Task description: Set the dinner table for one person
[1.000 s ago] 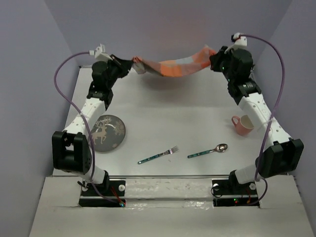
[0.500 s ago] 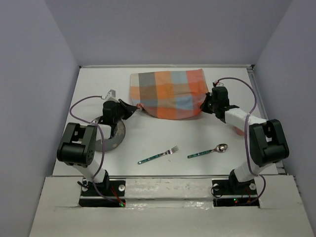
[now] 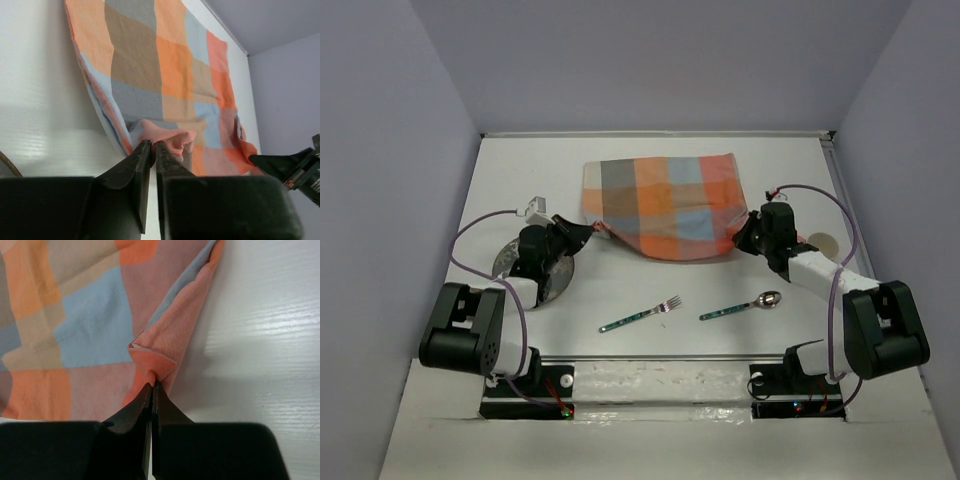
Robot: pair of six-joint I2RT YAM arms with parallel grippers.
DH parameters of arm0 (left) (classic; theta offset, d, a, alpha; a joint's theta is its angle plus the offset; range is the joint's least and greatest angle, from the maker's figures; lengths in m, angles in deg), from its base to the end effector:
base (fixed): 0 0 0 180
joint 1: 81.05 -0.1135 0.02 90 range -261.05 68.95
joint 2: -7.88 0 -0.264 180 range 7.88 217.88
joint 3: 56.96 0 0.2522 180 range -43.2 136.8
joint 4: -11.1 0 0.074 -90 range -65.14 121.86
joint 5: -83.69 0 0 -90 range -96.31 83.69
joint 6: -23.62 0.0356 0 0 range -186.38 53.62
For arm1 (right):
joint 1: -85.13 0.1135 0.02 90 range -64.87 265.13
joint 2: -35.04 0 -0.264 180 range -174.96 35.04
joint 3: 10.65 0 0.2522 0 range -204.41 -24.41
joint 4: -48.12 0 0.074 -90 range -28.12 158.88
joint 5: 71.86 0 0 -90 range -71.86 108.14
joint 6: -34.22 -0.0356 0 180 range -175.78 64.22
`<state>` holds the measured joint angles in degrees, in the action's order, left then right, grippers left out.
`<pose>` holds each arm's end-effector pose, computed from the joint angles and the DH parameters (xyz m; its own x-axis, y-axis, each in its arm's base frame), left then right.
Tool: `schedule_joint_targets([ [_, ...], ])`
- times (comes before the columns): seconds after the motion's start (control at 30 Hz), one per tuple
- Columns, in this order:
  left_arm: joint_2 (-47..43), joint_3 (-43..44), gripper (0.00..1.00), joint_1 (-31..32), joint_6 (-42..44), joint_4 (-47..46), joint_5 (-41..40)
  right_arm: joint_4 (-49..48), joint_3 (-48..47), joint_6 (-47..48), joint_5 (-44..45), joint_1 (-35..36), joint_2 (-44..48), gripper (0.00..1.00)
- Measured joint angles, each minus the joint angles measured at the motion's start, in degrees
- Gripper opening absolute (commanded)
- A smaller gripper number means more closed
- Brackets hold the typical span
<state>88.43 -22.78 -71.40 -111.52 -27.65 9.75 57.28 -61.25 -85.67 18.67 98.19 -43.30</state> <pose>0.2526 -0.0529 0.1770 -0.3980 -0.6233 -0.6731 0.2116 0.6516 -0.7284 0.2704 0.0624 0.1889 -0.6161 0.3686 -0.6961 0.1018 0.9136 0.3937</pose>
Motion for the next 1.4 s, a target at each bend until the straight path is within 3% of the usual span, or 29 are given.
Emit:
schedule_joint_targets([
  [0.2,-5.81,-4.04,0.48,0.00,-1.18,0.74,-0.72,-0.17,3.04,-1.51,0.09,0.00,3.67,0.16],
  [0.23,-7.26,-4.46,0.58,0.00,-1.33,1.27,-0.90,-0.15,3.67,-1.57,0.09,0.00,4.52,0.18],
  [0.27,-8.52,-4.72,0.86,0.00,-1.60,1.68,-1.16,-0.11,4.15,-1.68,0.11,0.00,5.22,0.23],
  [0.3,-10.69,-5.03,0.96,0.00,-1.44,2.32,-1.49,-0.07,4.87,-1.86,0.17,0.00,6.71,0.25],
  [0.33,-13.35,-5.22,0.99,0.02,-1.88,3.30,-2.01,0.11,5.35,-1.88,0.39,0.00,7.91,0.29],
  [0.4,-18.23,-5.60,0.99,0.07,-1.92,4.66,-3.02,0.44,5.92,-1.92,0.72,0.00,10.19,0.41],
  [0.43,-20.39,-5.60,0.99,0.13,-1.97,5.20,-3.30,0.85,5.95,-1.92,1.05,0.00,11.87,0.57],
  [0.5,-24.76,-5.60,0.99,0.35,-1.95,7.06,-4.17,1.64,5.92,-2.10,1.79,0.00,14.16,0.71],
  [0.53,-27.32,-5.60,0.99,0.48,-1.88,8.07,-4.52,2.10,5.90,-1.90,2.27,0.00,15.37,0.88],
  [0.57,-29.99,-5.27,0.99,0.76,-1.84,9.62,-4.96,2.67,5.84,-1.62,2.51,0.00,16.44,0.93],
  [0.63,-33.68,-4.48,0.99,1.49,-1.73,12.15,-5.57,4.11,5.64,-1.07,2.95,0.00,18.60,0.98],
  [0.9,-40.50,4.13,0.99,3.67,0.17,21.92,-3.74,6.82,0.70,1.14,-1.27,1.77,22.32,0.99],
  [1.0,-40.94,9.62,0.99,3.89,3.19,26.60,-2.67,6.12,-1.03,2.32,-1.62,7.08,20.59,0.90],
  [1.1,-41.35,14.56,0.99,3.89,7.26,31.30,-2.49,5.18,-2.62,3.76,-1.60,12.48,16.31,0.53],
  [1.13,-41.53,16.52,0.99,3.91,9.07,33.66,-2.51,4.59,-3.37,4.09,-1.57,14.47,14.03,0.27],
  [1.23,-42.10,20.79,0.99,4.28,13.97,37.86,-2.89,3.74,-5.97,5.01,-1.57,18.38,6.62,0.03],
  [1.4,-42.62,22.14,0.99,5.03,20.13,42.32,-4.42,2.95,-17.31,6.82,-1.42,25.31,-11.23,0.00],
])
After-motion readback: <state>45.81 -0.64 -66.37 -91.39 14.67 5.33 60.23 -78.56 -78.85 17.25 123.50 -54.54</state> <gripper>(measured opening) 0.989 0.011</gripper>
